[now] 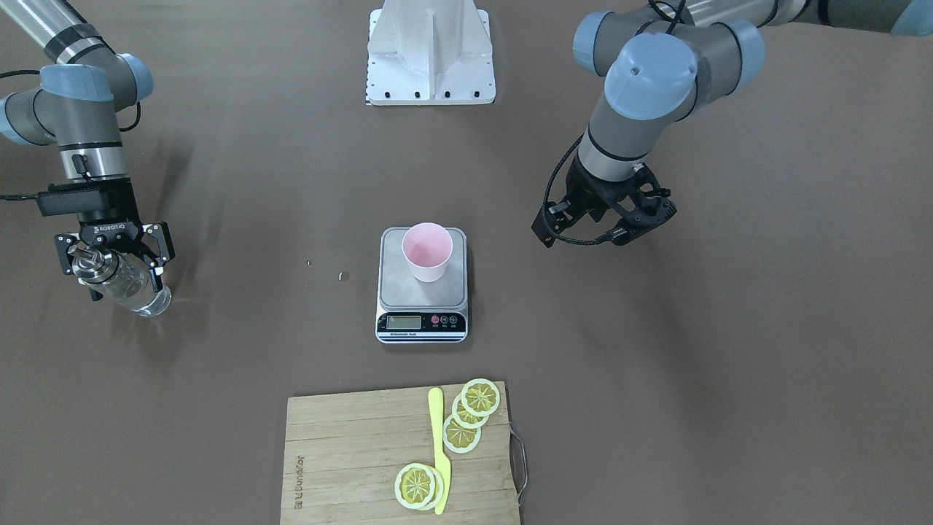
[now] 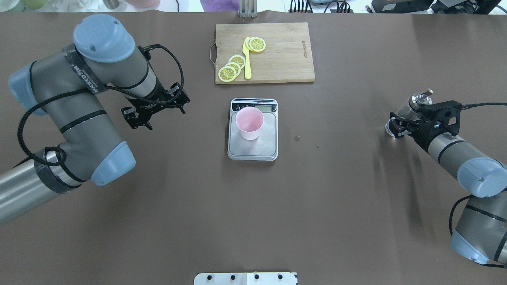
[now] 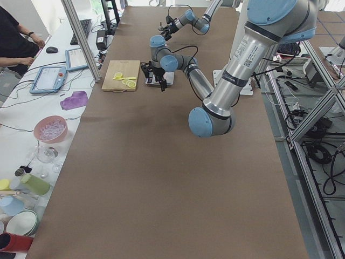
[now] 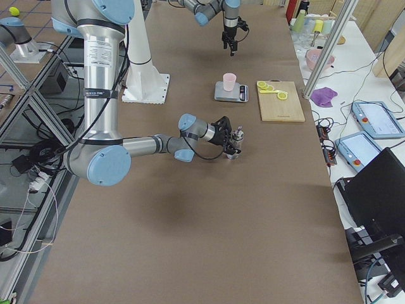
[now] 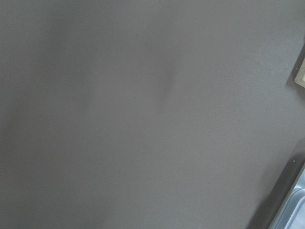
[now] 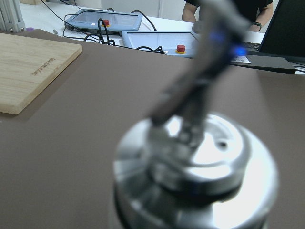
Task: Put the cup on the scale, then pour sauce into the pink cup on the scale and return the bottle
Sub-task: 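Lift the sauce bottle with the right gripper, then carry the sauce bottle with the right gripper toward the pink cup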
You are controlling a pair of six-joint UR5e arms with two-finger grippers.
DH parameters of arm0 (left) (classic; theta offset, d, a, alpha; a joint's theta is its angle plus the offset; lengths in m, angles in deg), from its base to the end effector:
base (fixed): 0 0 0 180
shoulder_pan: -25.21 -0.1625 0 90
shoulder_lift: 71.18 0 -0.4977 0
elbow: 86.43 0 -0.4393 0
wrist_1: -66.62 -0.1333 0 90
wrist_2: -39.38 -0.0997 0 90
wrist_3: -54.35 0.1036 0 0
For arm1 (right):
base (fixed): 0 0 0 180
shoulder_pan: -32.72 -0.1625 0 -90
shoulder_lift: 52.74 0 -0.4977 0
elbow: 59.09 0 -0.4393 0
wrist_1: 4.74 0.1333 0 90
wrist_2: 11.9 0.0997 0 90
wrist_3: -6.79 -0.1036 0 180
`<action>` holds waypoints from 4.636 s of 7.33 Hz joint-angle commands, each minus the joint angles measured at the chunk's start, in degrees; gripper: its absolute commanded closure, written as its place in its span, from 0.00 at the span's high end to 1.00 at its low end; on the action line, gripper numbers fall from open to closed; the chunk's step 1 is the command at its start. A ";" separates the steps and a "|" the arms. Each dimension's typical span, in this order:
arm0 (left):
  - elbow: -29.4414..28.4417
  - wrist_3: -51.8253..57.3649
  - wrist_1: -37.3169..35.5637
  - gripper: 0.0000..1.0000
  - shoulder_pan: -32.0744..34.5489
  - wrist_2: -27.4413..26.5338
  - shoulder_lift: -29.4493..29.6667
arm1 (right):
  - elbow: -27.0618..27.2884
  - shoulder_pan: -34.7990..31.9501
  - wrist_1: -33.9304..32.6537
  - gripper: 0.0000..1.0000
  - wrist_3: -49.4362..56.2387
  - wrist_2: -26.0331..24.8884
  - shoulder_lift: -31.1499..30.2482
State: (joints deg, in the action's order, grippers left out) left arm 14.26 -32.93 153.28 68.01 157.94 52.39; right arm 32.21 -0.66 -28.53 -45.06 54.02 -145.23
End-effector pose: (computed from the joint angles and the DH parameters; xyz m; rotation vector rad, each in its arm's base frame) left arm 0.4749 -0.5539 0.2740 -0.1708 0.8366 -0.4792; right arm -0.3589 -0.4467 0.6184 0.9551 -0.6871 0.1649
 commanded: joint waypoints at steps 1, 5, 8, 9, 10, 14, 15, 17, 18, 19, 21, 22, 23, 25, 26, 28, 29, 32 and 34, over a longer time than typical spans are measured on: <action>-0.15 0.00 0.00 0.99 0.00 0.00 0.00 | 0.11 -0.11 0.67 0.07 0.08 0.17 0.12; -0.15 0.00 0.09 0.99 -0.09 0.00 0.09 | 4.40 -7.21 1.21 0.00 0.26 10.44 0.12; -0.15 0.00 0.09 0.99 0.00 0.00 0.09 | 18.42 -9.51 -16.82 0.00 0.43 15.90 0.21; -0.15 0.00 0.09 0.99 0.09 0.00 0.09 | 20.91 -9.51 -22.04 0.00 0.52 14.95 1.60; -0.15 0.26 0.09 0.99 0.09 0.00 0.09 | 21.46 -8.82 -26.09 0.00 0.52 12.24 3.53; -0.58 0.53 0.61 0.99 0.18 0.00 0.09 | 28.84 1.97 -56.56 0.00 0.35 -2.60 16.43; -0.67 0.53 0.88 0.99 0.26 0.00 0.09 | 29.37 5.74 -62.64 0.00 0.44 -8.47 17.07; -0.67 0.53 0.97 0.99 0.26 0.00 0.00 | 29.46 9.12 -67.79 0.00 0.08 -12.04 20.77; -0.67 0.53 1.05 0.99 0.35 0.00 -0.52 | 30.07 9.56 -67.36 0.00 0.00 -11.52 21.21; -0.67 1.92 1.40 0.99 0.53 0.00 -0.79 | 30.25 10.26 -67.44 0.00 -0.09 -10.91 23.13; -0.67 2.46 1.49 0.99 0.79 0.00 -0.79 | 30.25 11.22 -67.27 0.00 0.35 -10.90 24.37; -0.67 2.46 1.49 0.99 0.88 0.00 -0.88 | 30.26 11.40 -67.27 0.00 0.44 -11.42 24.64; -0.67 2.81 1.49 0.99 1.23 0.09 -0.79 | 29.39 11.84 -67.88 0.00 0.87 -11.78 23.77; -0.67 3.78 1.58 0.99 1.67 0.18 -1.32 | 26.50 12.54 -68.15 0.00 0.96 -18.52 22.19; -0.67 4.04 1.58 0.99 2.10 0.18 -1.41 | 25.95 13.42 -69.02 0.00 3.84 -20.72 21.57; -0.67 6.06 1.58 0.99 2.81 0.44 -2.37 | 25.86 14.91 -76.73 0.00 5.18 -23.64 22.27; -0.67 6.24 1.58 0.99 3.16 0.44 -2.46 | 25.86 15.79 -80.24 0.00 6.49 -25.91 22.70; -1.02 6.59 1.67 0.99 3.60 0.62 -2.64 | 25.69 17.99 -89.73 0.00 6.59 -30.49 26.56; -1.29 6.77 1.67 0.99 3.60 0.62 -2.64 | 25.51 18.00 -93.27 0.00 10.42 -30.94 27.80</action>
State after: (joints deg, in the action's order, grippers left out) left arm 13.11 -26.30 154.94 71.59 158.55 49.78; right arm 57.80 17.21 -119.54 -37.45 23.62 -118.13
